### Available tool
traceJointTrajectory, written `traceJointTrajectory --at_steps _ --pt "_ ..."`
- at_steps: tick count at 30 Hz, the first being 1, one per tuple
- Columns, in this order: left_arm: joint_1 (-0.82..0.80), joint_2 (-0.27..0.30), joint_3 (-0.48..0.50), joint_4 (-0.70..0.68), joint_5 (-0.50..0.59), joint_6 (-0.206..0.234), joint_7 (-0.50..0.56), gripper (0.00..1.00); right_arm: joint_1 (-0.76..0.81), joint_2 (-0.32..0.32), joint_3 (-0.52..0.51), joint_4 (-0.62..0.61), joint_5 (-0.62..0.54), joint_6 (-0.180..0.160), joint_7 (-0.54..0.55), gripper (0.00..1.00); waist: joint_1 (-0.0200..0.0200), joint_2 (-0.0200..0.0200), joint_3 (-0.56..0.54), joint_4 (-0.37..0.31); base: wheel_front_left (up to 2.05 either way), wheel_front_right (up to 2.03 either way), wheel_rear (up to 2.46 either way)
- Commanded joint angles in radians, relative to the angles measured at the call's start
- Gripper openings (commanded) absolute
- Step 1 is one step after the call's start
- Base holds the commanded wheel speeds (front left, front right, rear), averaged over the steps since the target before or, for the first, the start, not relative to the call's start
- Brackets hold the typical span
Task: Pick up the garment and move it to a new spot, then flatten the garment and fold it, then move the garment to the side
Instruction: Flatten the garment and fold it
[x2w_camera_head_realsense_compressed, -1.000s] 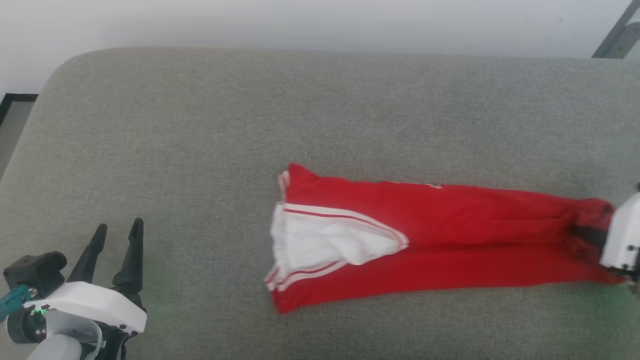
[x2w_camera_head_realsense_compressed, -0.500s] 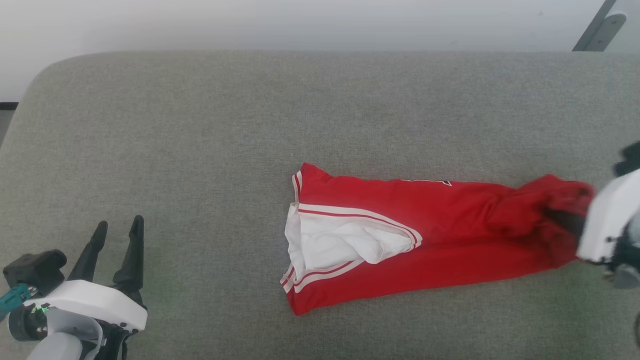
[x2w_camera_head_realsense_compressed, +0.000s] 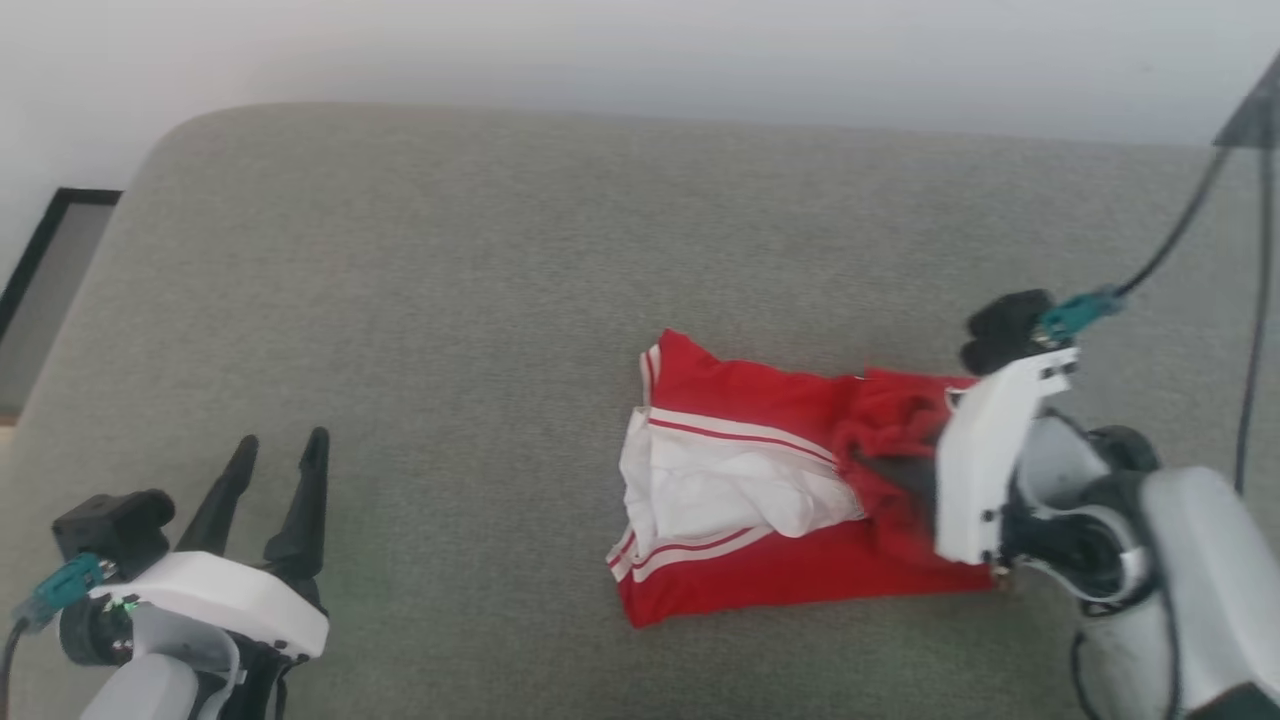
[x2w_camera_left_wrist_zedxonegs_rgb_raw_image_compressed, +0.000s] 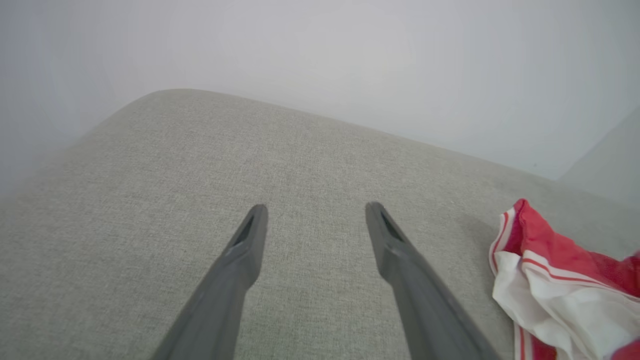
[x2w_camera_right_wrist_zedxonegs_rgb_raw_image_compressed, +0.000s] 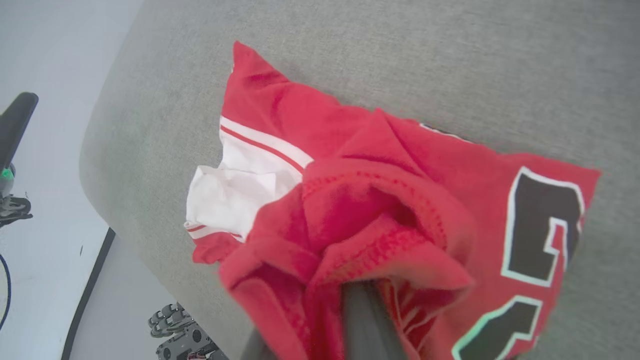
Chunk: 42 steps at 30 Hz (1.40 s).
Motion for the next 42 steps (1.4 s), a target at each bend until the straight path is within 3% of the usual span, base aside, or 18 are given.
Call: traceJointTrajectory --at_steps 1,11,13,14,18,27,42 --pt "-0.014 -0.004 -0.003 0.001 0.014 -0.004 0.0 1.0 -0.011 0.008 0.015 0.012 -0.005 0.0 -0.011 0.0 0.0 0.0 -0.004 0.022 0.0 0.0 0.0" --pt "-0.048 -0.028 -0.029 0.031 0.021 -0.019 0.002 1.0 -0.1 0.071 0.13 0.173 -0.012 0.0 -0.1 0.0 0.0 0.0 -0.001 0.099 0.0 0.0 0.0" --pt "-0.052 -0.034 -0.03 0.038 0.019 -0.02 -0.001 1.0 -0.126 0.075 0.151 0.211 -0.018 0.0 -0.123 0.53 0.0 0.0 -0.001 0.108 0.0 0.0 0.0" --pt "-0.053 -0.035 -0.028 0.041 0.018 -0.02 -0.002 1.0 -0.132 0.075 0.156 0.221 -0.018 0.0 -0.13 1.0 0.0 0.0 -0.001 0.109 0.0 0.0 0.0" --pt "-0.046 -0.037 -0.017 0.049 0.01 -0.022 -0.005 1.0 -0.152 0.084 0.172 0.232 0.01 0.0 -0.147 1.0 0.0 0.0 -0.006 0.1 0.0 0.0 0.0" --pt "-0.025 -0.026 0.014 0.049 0.009 -0.023 -0.012 1.0 -0.155 0.051 0.194 0.128 0.05 0.0 -0.166 1.0 0.0 0.0 -0.02 0.041 0.0 0.0 0.0" --pt "0.013 0.008 0.056 0.028 0.021 -0.016 -0.016 1.0 -0.081 -0.002 0.053 -0.022 0.028 0.0 -0.202 1.0 0.0 0.0 -0.046 -0.081 0.0 0.0 0.0"
